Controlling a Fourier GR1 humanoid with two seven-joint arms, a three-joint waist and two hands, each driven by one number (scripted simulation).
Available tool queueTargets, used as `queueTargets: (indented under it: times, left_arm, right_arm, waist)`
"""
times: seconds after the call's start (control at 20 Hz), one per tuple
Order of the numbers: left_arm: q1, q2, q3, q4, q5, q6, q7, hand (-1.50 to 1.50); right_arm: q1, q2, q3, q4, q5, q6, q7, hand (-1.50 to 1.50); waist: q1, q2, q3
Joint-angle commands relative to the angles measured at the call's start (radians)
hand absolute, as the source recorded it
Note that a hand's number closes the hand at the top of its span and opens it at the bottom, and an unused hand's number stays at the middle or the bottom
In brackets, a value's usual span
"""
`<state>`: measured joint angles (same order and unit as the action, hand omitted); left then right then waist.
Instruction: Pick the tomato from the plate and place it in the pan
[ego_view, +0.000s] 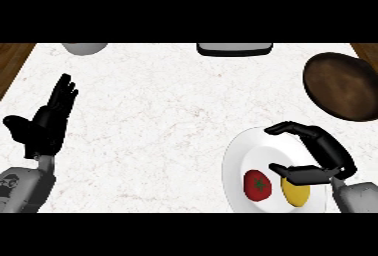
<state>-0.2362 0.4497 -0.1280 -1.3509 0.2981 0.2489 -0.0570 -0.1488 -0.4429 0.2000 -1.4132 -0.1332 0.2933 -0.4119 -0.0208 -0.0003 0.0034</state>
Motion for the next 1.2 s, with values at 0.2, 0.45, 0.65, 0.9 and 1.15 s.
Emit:
queueTargets:
  times: [0.2,0.45,0.65,0.9,1.15]
  left_arm:
    - [-0.019,-0.048,-0.015,-0.042,-0.013,0.032,0.061,0.00]
    - [0.036,-0.033,-0.019,-0.098,-0.015,0.014,0.062,0.00]
    - [0.046,-0.038,-0.017,-0.129,-0.035,0.021,0.081,0.00]
    - [0.026,-0.061,-0.008,-0.136,-0.070,0.023,0.103,0.00]
    - [-0.006,-0.066,0.057,-0.092,-0.065,-0.034,0.093,0.00]
  right_arm:
    - [0.167,-0.289,-0.203,-0.021,0.065,0.098,-0.367,-1.50]
    - [0.088,-0.488,-0.243,-0.117,0.120,0.180,-0.235,-1.50]
    - [0.077,-0.544,-0.262,-0.212,0.107,0.239,-0.088,-1.50]
    - [0.045,-0.463,-0.254,-0.389,0.124,0.209,0.093,-1.50]
    - [-0.004,-0.391,-0.250,-0.479,0.108,0.257,0.241,-1.50]
  waist:
    - [-0.001,-0.002,-0.003]
    - [0.017,-0.005,-0.005]
    - [0.017,-0.003,-0.005]
    - [0.021,-0.002,-0.004]
    - [0.019,0.000,-0.004]
